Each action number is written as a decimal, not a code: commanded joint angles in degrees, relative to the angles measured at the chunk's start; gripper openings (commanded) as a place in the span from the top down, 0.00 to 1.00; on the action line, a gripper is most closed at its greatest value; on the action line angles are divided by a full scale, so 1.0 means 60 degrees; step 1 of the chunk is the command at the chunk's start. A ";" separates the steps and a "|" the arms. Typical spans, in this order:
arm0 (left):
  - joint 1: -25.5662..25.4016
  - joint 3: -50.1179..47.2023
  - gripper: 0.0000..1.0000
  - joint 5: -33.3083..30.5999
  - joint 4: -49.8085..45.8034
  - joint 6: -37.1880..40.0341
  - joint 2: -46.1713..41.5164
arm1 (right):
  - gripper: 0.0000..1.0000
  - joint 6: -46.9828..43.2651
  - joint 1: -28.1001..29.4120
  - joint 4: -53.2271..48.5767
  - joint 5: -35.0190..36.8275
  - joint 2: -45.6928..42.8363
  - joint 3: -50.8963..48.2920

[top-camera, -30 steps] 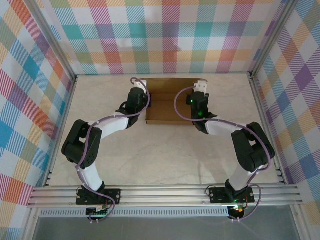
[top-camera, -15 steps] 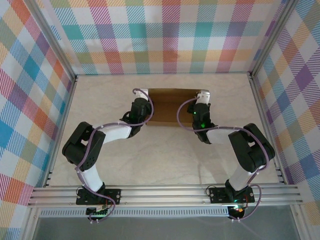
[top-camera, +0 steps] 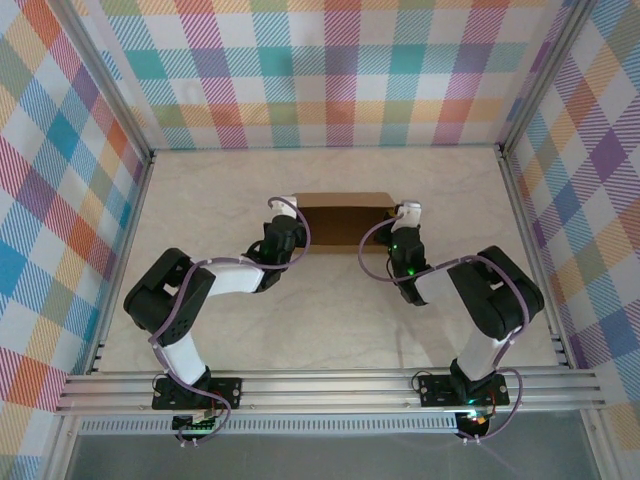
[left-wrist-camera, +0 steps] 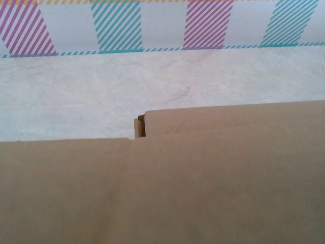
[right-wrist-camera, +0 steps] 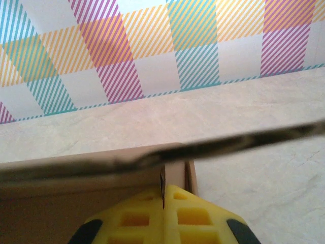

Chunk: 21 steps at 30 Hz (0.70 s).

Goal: Fold the paper box

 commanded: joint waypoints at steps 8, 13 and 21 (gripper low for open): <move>-0.0495 -0.0001 1.00 0.0714 -0.0115 -0.0006 0.0058 | 0.63 0.0121 0.0479 0.0702 -0.1320 0.0353 -0.0261; -0.0495 0.0067 1.00 0.0542 -0.0347 0.0081 0.0137 | 0.40 0.0012 0.0482 0.0781 -0.1436 0.0197 -0.0570; -0.0495 0.0507 1.00 0.0443 -0.0977 0.0017 0.0241 | 0.21 0.0499 0.0481 0.0854 -0.2043 -0.0473 -0.1503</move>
